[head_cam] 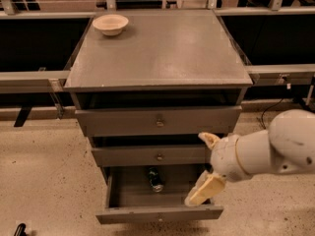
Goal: Pick green can from bottom drawer and place on counter
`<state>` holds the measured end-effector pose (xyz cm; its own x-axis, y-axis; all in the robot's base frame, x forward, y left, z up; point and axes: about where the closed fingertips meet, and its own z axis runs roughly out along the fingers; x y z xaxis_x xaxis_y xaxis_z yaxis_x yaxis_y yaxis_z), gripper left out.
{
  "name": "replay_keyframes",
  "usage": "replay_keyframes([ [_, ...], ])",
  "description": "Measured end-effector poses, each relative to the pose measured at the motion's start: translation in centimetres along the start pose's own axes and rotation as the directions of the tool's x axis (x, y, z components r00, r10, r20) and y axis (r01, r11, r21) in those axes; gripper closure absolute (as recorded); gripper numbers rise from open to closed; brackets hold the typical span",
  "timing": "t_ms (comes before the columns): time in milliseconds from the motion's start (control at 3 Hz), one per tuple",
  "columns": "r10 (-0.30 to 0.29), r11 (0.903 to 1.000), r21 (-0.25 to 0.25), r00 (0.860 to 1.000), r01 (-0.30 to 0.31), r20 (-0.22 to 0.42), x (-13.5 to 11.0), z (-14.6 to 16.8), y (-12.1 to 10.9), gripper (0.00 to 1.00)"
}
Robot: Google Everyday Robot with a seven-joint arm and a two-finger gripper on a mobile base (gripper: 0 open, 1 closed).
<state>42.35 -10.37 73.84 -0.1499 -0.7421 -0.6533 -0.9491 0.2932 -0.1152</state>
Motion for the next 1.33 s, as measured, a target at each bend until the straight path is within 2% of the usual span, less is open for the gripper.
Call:
replay_keyframes([
  [333, 0.003, 0.9973, 0.072, 0.989, -0.014, 0.149, 0.9, 4.6, -2.1, 0.0],
  [667, -0.017, 0.9976, 0.068, 0.991, 0.008, 0.136, 1.0, 4.7, -2.0, 0.0],
  [1000, -0.001, 0.9998, -0.022, 0.984, 0.005, 0.177, 0.0, 7.1, -1.3, 0.0],
  [1333, 0.137, 0.986, -0.137, 0.929, -0.095, 0.343, 0.7, 14.7, 3.5, 0.0],
])
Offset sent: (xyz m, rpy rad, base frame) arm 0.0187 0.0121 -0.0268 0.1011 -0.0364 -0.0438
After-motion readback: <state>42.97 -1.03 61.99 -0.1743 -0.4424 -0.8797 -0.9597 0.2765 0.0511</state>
